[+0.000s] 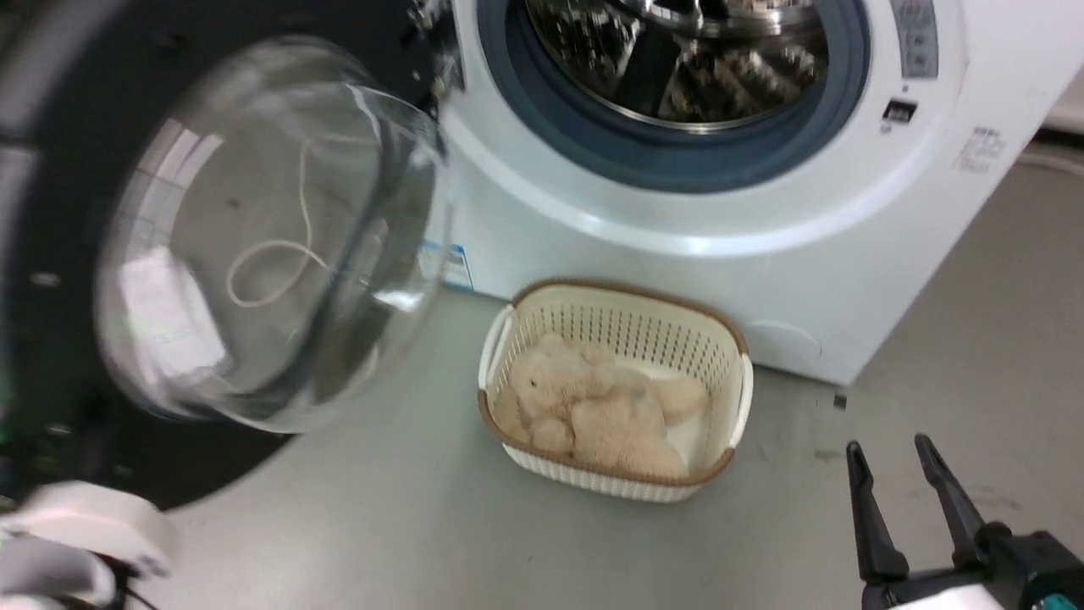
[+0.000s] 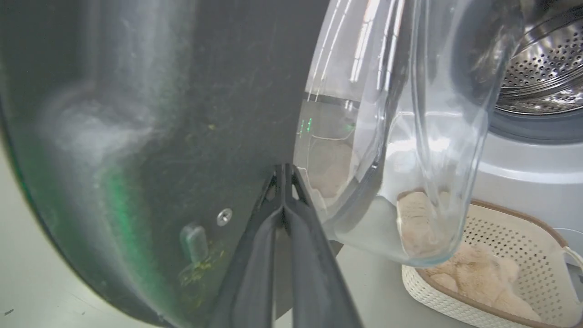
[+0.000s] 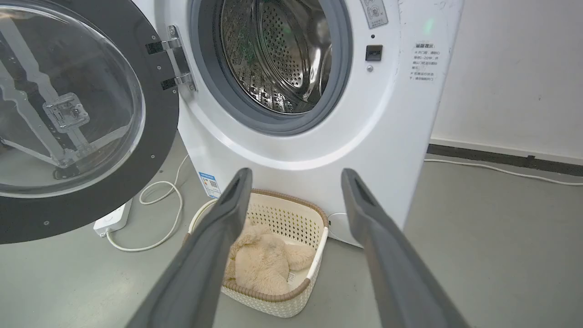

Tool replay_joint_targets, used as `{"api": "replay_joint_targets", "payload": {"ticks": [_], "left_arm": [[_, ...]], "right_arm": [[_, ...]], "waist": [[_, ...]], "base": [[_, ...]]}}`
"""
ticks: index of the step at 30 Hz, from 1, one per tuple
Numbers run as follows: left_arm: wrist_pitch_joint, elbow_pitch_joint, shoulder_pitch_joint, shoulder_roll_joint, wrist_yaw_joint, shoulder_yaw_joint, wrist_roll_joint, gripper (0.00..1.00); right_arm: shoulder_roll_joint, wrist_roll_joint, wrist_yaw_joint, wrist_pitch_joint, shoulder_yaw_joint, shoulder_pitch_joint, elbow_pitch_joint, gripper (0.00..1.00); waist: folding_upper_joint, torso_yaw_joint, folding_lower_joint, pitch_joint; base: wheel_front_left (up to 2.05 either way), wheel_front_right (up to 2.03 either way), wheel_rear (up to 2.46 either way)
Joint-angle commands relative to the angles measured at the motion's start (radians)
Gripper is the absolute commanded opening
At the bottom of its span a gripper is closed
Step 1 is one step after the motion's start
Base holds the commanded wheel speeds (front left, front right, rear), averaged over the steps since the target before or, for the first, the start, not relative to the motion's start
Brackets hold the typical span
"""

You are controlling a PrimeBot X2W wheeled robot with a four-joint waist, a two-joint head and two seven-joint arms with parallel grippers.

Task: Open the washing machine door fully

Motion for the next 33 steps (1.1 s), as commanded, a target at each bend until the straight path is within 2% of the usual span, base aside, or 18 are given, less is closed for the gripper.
{"api": "replay_joint_targets", "payload": {"ticks": [1, 7, 10, 11, 18, 23, 25, 33], "left_arm": [[0.004, 0.019, -0.034, 0.029, -0.007, 0.028, -0.011, 0.0], [0.008, 0.127, -0.139, 0.12, -0.032, 0.114, -0.059, 0.0], [-0.005, 0.208, -0.186, 0.16, -0.04, 0.149, -0.073, 0.0], [-0.033, 0.28, -0.223, 0.181, -0.044, 0.172, -0.083, 0.0], [-0.114, 0.363, -0.263, 0.184, -0.072, 0.165, -0.081, 0.0], [-0.175, 0.341, -0.252, 0.157, -0.089, 0.119, -0.054, 0.0], [-0.216, 0.255, -0.221, 0.104, -0.101, 0.072, -0.036, 0.0], [-0.247, 0.032, -0.085, -0.058, -0.067, -0.056, 0.015, 0.0]], "right_arm": [[0.003, -0.011, 0.001, -0.004, -0.002, -0.022, -0.005, 1.0], [0.003, -0.032, 0.001, -0.004, -0.006, -0.052, -0.014, 1.0], [0.003, -0.039, 0.001, -0.004, -0.01, -0.066, -0.013, 1.0], [0.003, -0.044, 0.001, -0.004, -0.014, -0.075, -0.012, 1.0], [0.003, -0.046, 0.001, -0.004, -0.026, -0.077, -0.003, 1.0], [0.003, -0.039, 0.001, -0.004, -0.039, -0.077, 0.005, 1.0], [0.003, -0.038, 0.001, -0.004, -0.06, -0.075, -0.003, 1.0], [0.003, -0.041, 0.001, -0.004, -0.079, -0.05, -0.036, 1.0]], "waist": [[0.0, -0.015, -0.0002, 0.042], [0.0, -0.032, -0.0002, 0.11], [0.0, -0.04, -0.0002, 0.131], [0.0, -0.045, -0.0002, 0.142], [0.0, -0.046, -0.0002, 0.13], [0.0, -0.05, -0.0002, 0.083], [0.0, -0.065, -0.0002, 0.029], [0.0, -0.134, -0.0002, -0.066]], "base": [[0.0, 0.0, 0.0], [0.0, 0.0, 0.0], [0.0, 0.0, 0.0], [0.0, 0.0, 0.0], [0.0, 0.0, 0.0], [0.0, 0.0, 0.0], [0.0, 0.0, 0.0], [0.0, 0.0, 0.0]]}}
